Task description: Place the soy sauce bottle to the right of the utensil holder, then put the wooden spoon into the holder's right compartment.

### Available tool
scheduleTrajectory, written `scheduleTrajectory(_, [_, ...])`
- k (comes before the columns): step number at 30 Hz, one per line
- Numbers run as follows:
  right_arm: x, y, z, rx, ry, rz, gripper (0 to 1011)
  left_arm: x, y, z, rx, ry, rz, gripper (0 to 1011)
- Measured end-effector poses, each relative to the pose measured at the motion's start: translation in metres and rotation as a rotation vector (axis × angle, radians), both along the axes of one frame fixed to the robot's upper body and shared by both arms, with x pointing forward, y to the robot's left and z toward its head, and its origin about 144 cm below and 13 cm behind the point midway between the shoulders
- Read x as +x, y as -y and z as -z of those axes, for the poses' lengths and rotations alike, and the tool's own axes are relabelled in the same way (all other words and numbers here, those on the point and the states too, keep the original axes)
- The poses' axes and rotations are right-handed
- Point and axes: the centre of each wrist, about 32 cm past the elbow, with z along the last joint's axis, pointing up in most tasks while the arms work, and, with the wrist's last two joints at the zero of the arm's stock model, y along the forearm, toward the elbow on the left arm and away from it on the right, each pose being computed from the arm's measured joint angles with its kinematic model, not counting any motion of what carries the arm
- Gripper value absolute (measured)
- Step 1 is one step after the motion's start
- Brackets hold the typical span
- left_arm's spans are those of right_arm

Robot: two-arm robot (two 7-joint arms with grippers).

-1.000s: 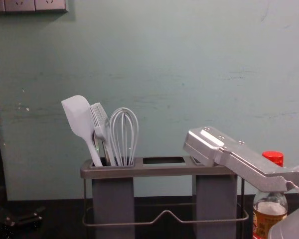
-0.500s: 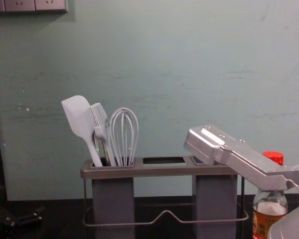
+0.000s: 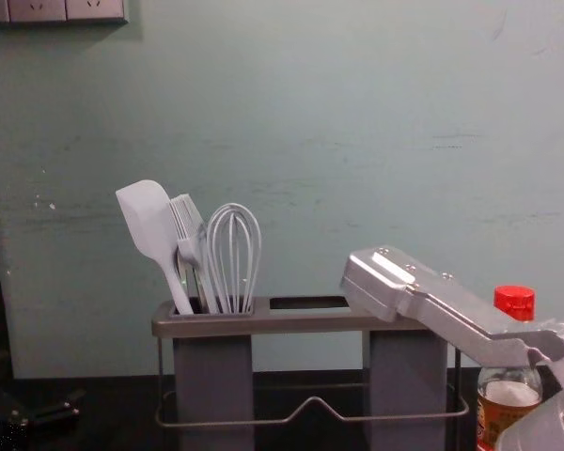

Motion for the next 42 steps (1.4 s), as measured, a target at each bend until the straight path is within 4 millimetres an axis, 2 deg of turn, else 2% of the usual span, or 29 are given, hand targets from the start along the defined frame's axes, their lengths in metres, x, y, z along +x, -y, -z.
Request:
scheduleTrajectory(28, [0.0057,-0.0062,0.0014,-0.029,0.0,-0.019,1004,0.0,0.0,0.0,0.0,0.0,0.0,1005])
scheduleTrajectory(36, [0.0045,-0.0057,0.0019,-0.034,0.001,-0.015,843,0.0,0.0,0.0,0.0,0.0,0.0,1005])
scheduleTrajectory(42, [0.0019,-0.004,-0.0027,-0.033,0.012,-0.012,842,0.0,0.0,0.0,0.0,0.0,0.0,1005])
